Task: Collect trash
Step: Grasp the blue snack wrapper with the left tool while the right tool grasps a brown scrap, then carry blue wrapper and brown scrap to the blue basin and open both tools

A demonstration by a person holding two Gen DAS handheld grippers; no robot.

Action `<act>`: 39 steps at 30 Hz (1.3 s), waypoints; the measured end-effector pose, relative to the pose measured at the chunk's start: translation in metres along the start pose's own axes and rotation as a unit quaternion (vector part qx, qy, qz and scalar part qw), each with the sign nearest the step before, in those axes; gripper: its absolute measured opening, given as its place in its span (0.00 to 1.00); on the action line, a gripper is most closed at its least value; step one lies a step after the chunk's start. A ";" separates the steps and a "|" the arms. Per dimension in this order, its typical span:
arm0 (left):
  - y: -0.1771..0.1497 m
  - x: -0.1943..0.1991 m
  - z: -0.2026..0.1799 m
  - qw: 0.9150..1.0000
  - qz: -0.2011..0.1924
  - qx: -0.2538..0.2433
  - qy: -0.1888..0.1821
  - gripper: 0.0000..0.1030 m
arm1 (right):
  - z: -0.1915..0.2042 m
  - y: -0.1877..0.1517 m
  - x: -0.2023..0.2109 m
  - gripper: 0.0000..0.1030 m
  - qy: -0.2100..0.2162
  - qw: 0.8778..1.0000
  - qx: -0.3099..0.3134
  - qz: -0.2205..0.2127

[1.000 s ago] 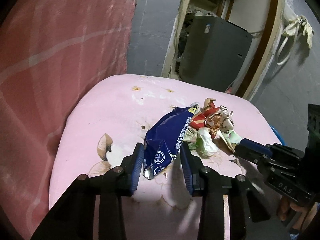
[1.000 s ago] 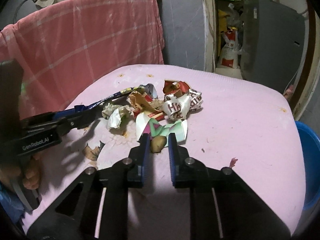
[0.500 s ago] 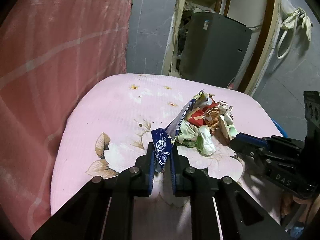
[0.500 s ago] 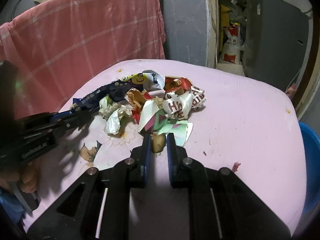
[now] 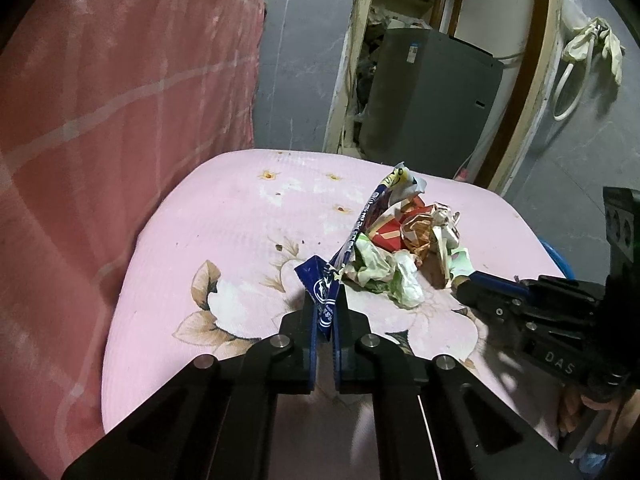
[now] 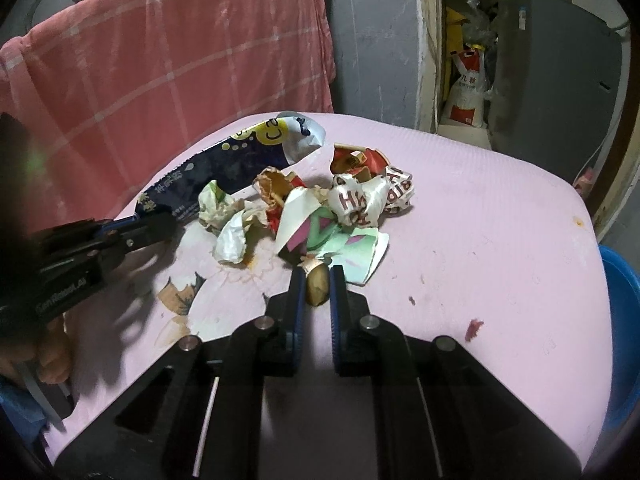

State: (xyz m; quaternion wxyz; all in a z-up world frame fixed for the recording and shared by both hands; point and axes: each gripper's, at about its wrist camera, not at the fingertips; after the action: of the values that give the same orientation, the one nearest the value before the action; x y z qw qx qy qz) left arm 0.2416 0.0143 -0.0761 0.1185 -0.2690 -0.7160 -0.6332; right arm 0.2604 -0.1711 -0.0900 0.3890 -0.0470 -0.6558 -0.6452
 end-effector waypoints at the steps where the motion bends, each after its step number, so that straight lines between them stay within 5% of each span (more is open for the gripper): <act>1: 0.000 0.003 -0.001 1.000 -0.004 0.000 0.001 0.04 | 0.000 -0.001 0.002 0.11 0.001 1.000 -0.002 -0.003; 17: 0.016 0.052 -0.056 0.995 -0.091 -0.003 -0.035 0.04 | -0.009 0.007 0.091 0.11 -0.004 0.988 -0.021 -0.154; 30: 0.056 0.057 -0.135 0.982 -0.159 -0.030 -0.094 0.04 | -0.047 0.032 0.192 0.11 -0.080 0.956 -0.010 -0.284; 39: 0.079 0.048 -0.193 0.972 -0.193 -0.036 -0.129 0.04 | -0.091 0.029 0.236 0.11 -0.139 0.935 -0.015 -0.324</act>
State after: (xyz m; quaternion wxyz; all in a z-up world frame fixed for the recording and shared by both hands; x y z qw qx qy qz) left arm 0.2111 -0.1578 0.0479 -0.1092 -0.2094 -0.7405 -0.6292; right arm 0.1541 -0.3509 0.0566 0.0625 0.0732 -0.6736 -0.7328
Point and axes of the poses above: each gripper's, at about its wrist camera, not at the fingertips, and x roughly against the way its jaws point, z to its left, y to its top, and after that the axes turned 11 degrees about -z, right-handed
